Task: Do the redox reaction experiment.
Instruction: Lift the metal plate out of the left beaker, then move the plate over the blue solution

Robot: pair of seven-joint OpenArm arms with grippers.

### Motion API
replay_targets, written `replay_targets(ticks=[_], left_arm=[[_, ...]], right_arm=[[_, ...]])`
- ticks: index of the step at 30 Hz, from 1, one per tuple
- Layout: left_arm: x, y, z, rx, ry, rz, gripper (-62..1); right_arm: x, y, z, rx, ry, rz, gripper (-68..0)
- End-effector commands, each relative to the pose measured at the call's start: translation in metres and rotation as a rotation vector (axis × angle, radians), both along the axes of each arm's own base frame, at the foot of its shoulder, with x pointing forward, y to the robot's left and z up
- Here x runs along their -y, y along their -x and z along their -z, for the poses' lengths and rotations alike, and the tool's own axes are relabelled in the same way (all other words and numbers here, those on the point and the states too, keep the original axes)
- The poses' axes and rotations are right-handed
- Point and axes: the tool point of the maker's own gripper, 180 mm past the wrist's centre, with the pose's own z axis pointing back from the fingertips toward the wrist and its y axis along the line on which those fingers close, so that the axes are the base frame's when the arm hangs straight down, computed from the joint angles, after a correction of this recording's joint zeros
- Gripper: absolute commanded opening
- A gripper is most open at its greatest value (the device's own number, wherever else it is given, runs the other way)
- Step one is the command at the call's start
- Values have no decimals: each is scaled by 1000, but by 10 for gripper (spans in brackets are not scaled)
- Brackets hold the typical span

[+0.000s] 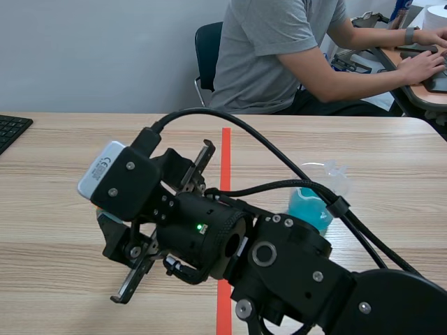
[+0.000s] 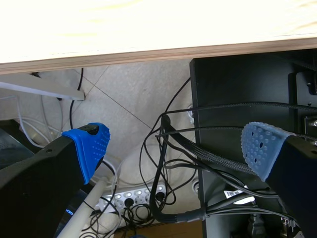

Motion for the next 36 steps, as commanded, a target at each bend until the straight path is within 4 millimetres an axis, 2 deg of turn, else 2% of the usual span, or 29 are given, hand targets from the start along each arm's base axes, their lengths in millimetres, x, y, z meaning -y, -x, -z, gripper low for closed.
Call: replay_targets(ticks=[1, 3, 8, 10, 14, 18, 25, 36], left_arm=[[2, 0, -3, 11, 8, -5, -43], [2, 0, -3, 11, 8, -5, -52], [2, 0, -3, 10, 7, -4, -205], [2, 0, -3, 9, 7, -4, -224], [2, 0, -3, 9, 7, -4, -224], [2, 0, -3, 9, 8, -4, -232], [2, 0, -3, 9, 7, -5, -388], [2, 0, -3, 9, 7, -5, -531]], right_arm=[[-2, -3, -20, 47, -55, -9, -419], [-3, -2, -24, 56, -72, -17, -458], [-2, -2, -22, 52, -63, -14, -553], [0, -3, -20, 49, -55, -12, -577], [5, -6, -20, 54, -47, -1, -662], [14, -14, -26, 72, -51, 23, -660], [32, -29, -49, 52, -76, 58, -660], [48, -39, -81, -74, -114, 67, -660]])
